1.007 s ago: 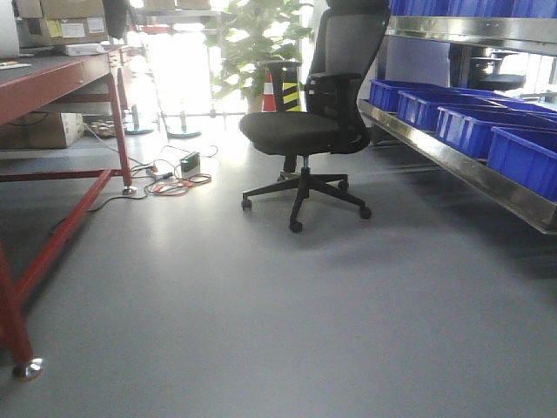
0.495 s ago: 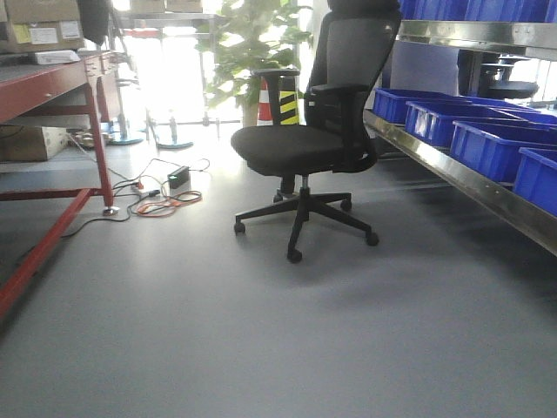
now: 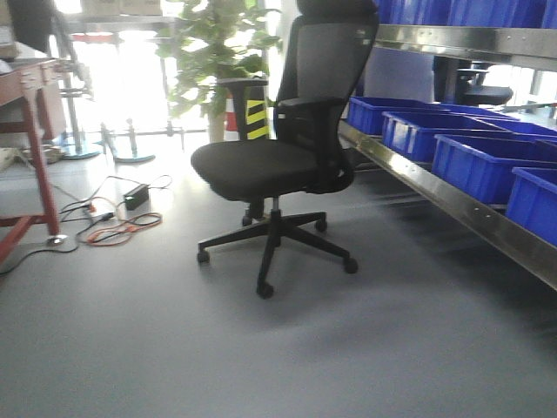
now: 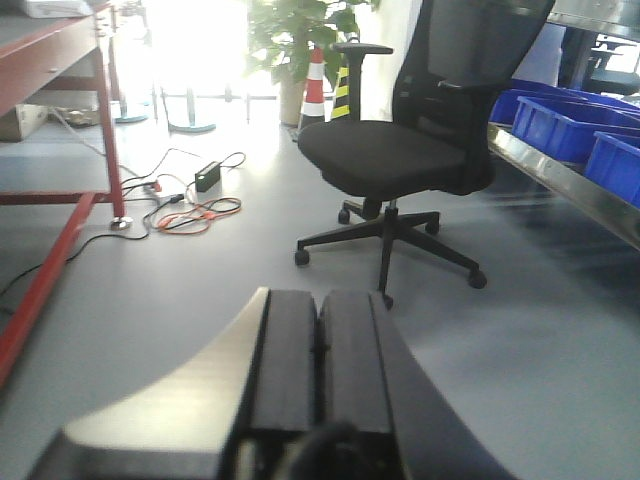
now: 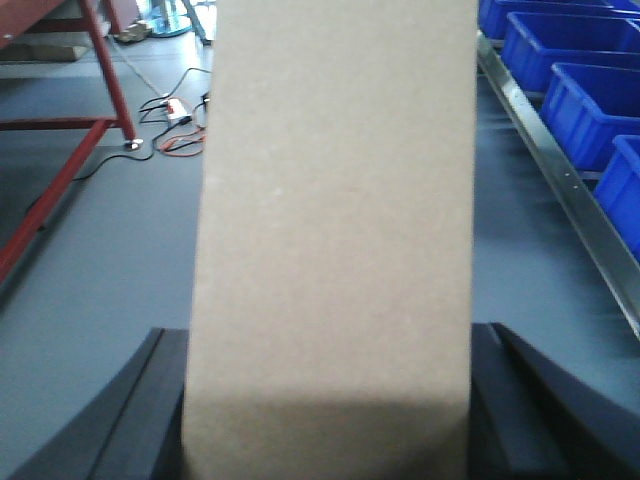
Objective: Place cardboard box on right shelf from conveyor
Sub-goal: 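Drive toward the steel shelf rack with blue bins, box held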
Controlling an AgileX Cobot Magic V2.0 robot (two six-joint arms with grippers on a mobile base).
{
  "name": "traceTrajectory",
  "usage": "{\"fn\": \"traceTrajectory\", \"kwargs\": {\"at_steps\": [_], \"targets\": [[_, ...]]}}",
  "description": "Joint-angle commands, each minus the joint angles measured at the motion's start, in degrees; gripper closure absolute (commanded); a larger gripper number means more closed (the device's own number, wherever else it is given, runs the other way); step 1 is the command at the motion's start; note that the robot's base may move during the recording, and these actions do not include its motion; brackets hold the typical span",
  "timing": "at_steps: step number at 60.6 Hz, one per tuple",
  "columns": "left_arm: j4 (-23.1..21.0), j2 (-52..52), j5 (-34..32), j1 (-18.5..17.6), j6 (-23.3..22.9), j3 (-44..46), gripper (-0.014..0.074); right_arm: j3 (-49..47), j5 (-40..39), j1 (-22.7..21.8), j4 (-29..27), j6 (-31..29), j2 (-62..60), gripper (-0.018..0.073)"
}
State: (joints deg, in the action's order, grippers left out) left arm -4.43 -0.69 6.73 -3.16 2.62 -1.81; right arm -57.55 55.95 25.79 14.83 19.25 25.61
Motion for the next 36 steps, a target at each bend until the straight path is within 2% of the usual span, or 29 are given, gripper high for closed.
{"fn": "traceTrajectory", "kwargs": {"at_steps": [1,36], "targets": [[-0.34,-0.83,-4.84,-0.22,0.01,-0.58,0.0713,-1.55,-5.26,-0.15,1.58,-0.64,0.56,0.0386],[-0.34,-0.83,-4.84,-0.22,0.01,-0.58,0.0713,-1.55,-5.26,-0.15,1.58,-0.64,0.56,0.0386]]}}
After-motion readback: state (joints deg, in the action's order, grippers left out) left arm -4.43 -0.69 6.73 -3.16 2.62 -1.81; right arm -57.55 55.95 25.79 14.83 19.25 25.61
